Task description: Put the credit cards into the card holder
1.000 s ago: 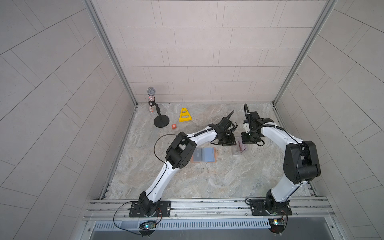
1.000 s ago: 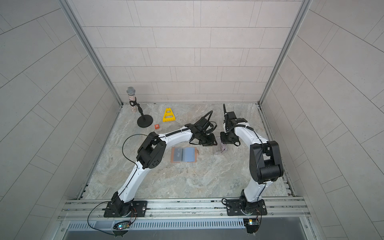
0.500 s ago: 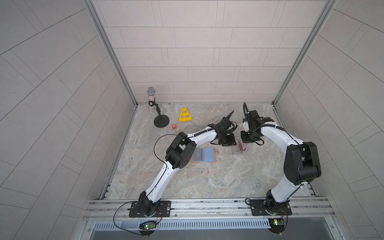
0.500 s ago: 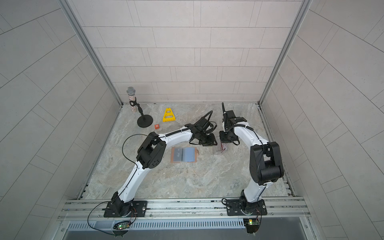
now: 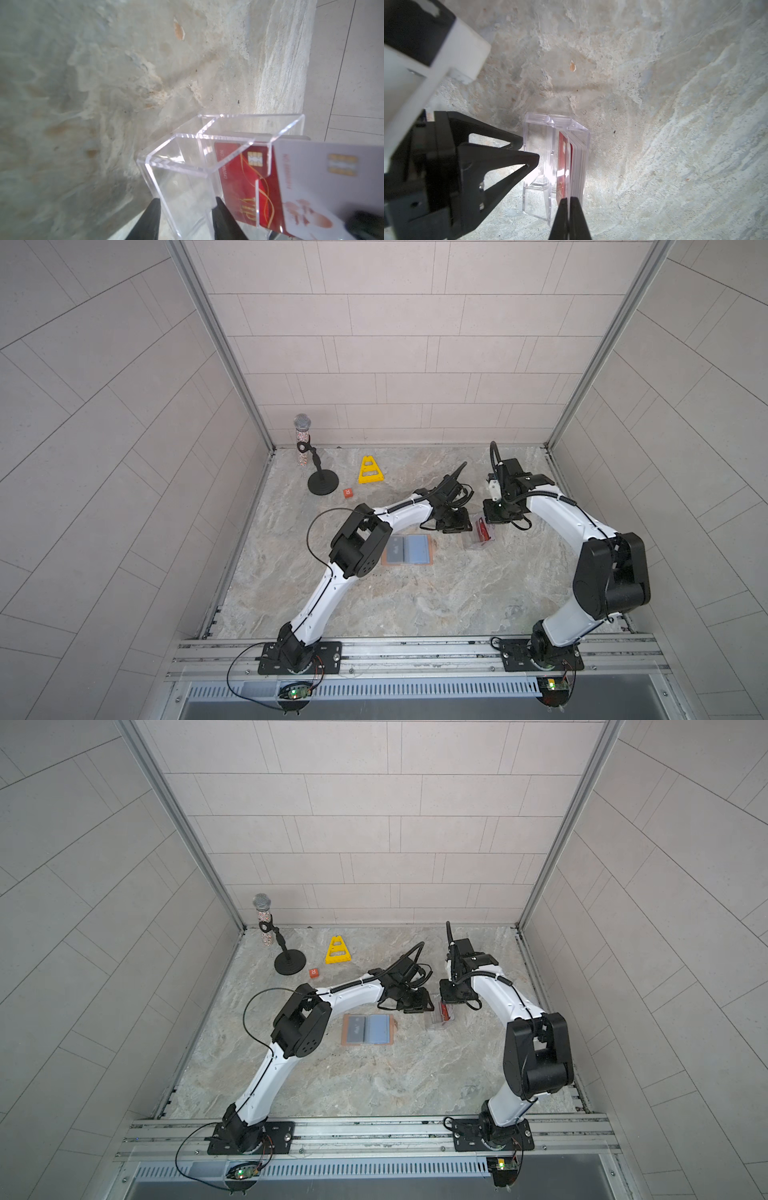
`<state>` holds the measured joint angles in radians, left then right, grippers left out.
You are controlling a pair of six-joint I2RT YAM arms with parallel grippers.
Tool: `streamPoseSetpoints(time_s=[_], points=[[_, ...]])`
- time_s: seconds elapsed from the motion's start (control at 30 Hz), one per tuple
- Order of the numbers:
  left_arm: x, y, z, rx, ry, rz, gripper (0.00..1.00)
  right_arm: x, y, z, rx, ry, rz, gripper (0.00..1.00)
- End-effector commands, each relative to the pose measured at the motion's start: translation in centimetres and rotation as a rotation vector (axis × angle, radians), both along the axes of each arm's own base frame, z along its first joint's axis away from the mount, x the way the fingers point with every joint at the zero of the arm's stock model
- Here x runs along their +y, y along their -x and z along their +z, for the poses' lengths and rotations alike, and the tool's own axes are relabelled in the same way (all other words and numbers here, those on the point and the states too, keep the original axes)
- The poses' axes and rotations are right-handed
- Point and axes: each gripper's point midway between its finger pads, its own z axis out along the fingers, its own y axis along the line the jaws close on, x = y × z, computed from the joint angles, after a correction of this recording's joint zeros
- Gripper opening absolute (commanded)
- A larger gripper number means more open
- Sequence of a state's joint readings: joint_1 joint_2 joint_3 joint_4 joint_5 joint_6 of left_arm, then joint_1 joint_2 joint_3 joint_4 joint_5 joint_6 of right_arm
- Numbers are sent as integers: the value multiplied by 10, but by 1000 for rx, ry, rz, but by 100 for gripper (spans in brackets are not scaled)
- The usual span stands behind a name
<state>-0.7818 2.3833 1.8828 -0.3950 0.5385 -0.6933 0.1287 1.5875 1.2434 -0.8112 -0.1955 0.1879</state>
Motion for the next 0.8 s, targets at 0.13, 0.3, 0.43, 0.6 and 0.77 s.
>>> streamPoseSetpoints(time_s=[0.13,0.3,0.43,0.6,0.77], points=[[0,1,74,-61,127,-29,57,8,5,45,-129,-164,-36,0],[2,2,123,-135,207,-45,61,20,8,67,-202,-267,-31,0],[28,-1,154,-224,209,-4,61,32,11,76,-251,-359,-23,0],[88,-6,168,-313,153,87,61,47,15,80,-284,-463,-23,0],[142,5,153,-321,66,117,60,70,19,80,-261,-574,-29,0]])
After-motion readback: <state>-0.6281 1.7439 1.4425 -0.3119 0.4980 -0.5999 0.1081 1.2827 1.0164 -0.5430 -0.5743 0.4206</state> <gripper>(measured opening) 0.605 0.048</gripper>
